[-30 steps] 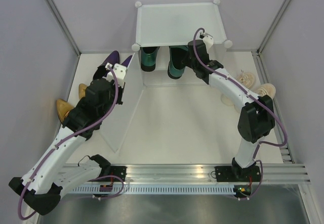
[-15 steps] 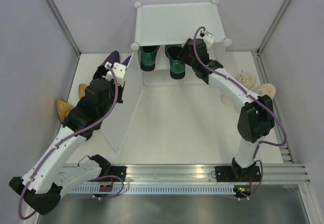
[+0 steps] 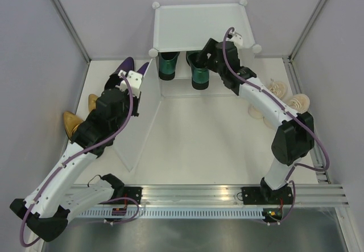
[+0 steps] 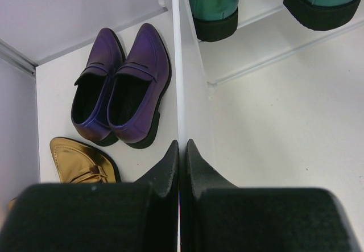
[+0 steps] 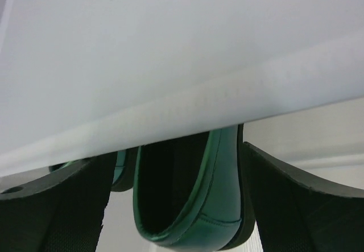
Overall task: Place and organize the shoes in the shoe cabinet
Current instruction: Place the shoe in the shoe cabinet.
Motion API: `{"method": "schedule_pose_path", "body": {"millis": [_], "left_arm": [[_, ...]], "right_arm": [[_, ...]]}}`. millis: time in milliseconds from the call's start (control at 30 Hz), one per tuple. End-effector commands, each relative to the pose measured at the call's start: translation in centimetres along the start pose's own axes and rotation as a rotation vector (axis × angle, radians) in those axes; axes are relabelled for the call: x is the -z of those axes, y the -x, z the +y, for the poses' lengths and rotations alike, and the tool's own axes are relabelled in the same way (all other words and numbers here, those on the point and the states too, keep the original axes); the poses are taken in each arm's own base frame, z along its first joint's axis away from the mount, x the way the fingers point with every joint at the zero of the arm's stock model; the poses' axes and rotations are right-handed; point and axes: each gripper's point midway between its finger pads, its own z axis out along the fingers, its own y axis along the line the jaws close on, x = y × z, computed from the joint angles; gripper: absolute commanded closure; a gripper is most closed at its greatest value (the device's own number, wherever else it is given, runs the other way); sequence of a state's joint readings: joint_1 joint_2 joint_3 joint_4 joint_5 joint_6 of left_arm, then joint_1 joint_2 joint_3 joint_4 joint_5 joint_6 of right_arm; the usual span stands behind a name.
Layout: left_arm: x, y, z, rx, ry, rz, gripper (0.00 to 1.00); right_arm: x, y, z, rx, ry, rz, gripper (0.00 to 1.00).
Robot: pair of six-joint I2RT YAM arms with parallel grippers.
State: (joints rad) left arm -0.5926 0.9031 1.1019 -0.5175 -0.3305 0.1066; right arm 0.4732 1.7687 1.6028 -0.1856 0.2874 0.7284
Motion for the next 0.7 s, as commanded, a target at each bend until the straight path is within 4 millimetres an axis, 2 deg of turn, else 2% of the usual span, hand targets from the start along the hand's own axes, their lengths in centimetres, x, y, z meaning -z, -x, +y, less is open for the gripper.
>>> {"method": "schedule_pose_path", "body": {"millis": [0,167,267,300,367,433,667], "left_arm": [[0.4,-1.5,-2.9,-0.031,-0.146,0.035,0.98],[0.3,-1.6,-2.9,-0.032,-0.145,0.04,0.98],[0.3,-1.6,-2.9,-0.032,-0.143,0.038,0.98],[0.3,-1.6,-2.9,-0.034,-0.145,0.041,0.98],[0.2,-1.6,-3.0,-0.033,-0.145,0.043,0.98],[0.2,-1.7,-3.0,-0.033,-0.145,0.044,0.98],[0.1,-1.7,-3.0,-0.032,-0.144,0.046,0.98]], "right_arm": [[3.4,6.5,3.1,-0.053,0.127,-0.162,0.06],[4.2,6.4,3.1,-0.006,0.17,-0.14,0.02],[4.8,5.2,3.3,0.043,0.226,-0.099,0.02],[4.7,3.7,2.5,0.065,0.226,-0.07,0.02],[5.8,3.4,3.3,0.125,0.311,-0.072,0.02],[6.4,1.8,2.2,0.211,0.328,-0.059,0.02],[7.8,-2.5,1.1,0.449,0.326,-0.05,0.02]]}}
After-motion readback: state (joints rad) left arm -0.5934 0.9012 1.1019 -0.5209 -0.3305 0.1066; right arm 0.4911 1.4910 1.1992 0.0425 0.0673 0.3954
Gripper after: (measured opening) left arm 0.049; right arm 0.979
